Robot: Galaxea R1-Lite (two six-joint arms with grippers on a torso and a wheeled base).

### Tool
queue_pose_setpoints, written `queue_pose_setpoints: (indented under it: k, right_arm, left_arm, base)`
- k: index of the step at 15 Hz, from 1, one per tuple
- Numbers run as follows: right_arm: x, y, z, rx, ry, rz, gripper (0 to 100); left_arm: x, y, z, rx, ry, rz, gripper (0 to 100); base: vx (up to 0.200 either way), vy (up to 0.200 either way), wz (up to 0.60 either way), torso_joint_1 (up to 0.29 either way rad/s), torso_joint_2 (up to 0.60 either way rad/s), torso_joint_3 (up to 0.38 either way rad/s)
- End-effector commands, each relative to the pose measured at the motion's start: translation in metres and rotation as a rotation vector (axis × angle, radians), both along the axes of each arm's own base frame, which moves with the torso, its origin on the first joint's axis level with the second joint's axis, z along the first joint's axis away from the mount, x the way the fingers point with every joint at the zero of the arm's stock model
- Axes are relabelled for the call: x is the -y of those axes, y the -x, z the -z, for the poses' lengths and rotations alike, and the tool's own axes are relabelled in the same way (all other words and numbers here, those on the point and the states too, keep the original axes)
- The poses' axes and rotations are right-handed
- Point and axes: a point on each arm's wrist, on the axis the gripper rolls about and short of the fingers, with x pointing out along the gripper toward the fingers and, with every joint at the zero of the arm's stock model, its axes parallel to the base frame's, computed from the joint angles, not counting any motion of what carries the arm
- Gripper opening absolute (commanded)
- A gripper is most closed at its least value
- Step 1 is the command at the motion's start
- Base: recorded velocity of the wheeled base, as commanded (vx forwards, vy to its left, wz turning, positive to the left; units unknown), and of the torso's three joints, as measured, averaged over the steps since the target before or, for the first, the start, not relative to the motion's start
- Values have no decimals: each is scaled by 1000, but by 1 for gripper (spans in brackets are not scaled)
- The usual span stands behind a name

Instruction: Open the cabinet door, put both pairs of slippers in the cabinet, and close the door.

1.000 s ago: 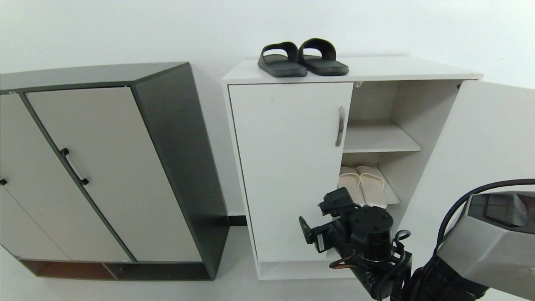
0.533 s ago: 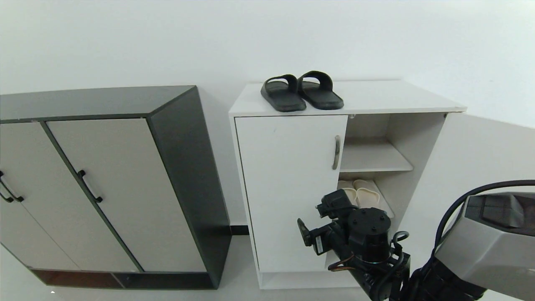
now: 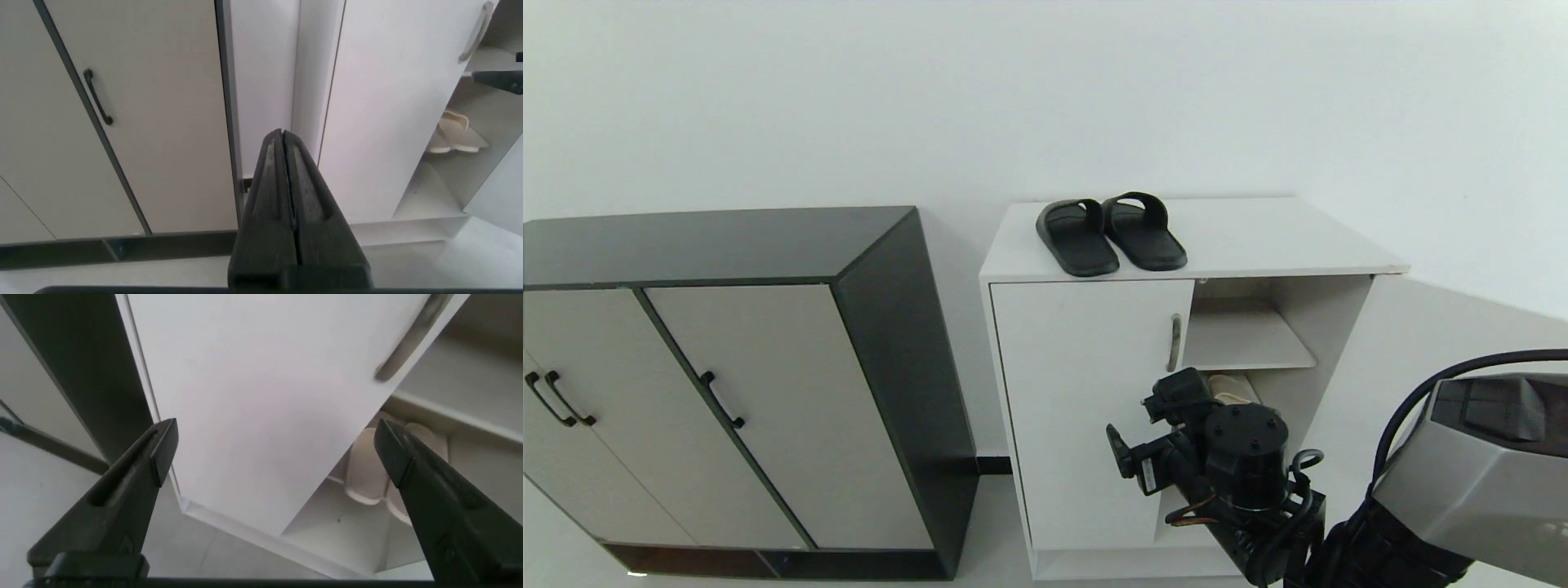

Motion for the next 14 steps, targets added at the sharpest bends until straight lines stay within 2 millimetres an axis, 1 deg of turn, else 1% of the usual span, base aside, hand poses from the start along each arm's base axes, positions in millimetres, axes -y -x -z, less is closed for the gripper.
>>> queue_pose_setpoints:
  k: [1,7,12,14]
  right_arm:
    - [0,0,1,-2,2,0,100]
    - [-1,0,0,1,-1,-1,100]
    - [-1,1,-1,6,-15,-5,100]
    - [-1,1,0,22,-26,-18,100]
  left_arm:
    - [0,0,0,-2,0,0,0]
    - [0,0,0,-2,0,0,0]
    - [0,0,0,-1,0,0,0]
    - [0,0,0,-1,0,0,0]
  base:
    - [0,0,0,198,-510,-310]
    - [0,0,0,222,-531,-308]
    - [0,0,0,253,-585,-326]
    - [0,0,0,139,-303,-158]
